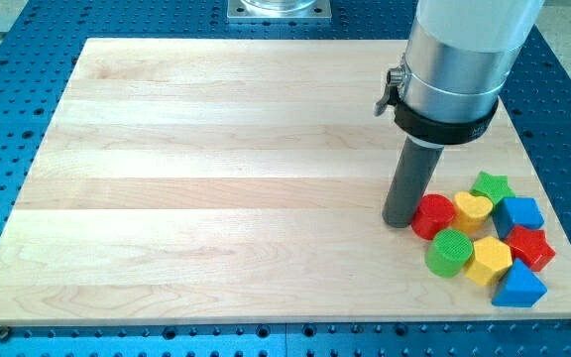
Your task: Place the arm below the triangle
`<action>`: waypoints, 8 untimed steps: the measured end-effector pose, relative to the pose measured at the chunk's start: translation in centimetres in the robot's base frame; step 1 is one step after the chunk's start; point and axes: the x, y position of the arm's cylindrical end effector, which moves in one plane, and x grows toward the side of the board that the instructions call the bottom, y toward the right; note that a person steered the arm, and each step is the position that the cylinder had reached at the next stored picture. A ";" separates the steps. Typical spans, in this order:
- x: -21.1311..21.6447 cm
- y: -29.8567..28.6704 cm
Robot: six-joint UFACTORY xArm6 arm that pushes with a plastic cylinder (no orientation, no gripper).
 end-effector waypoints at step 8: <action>2.7 17.7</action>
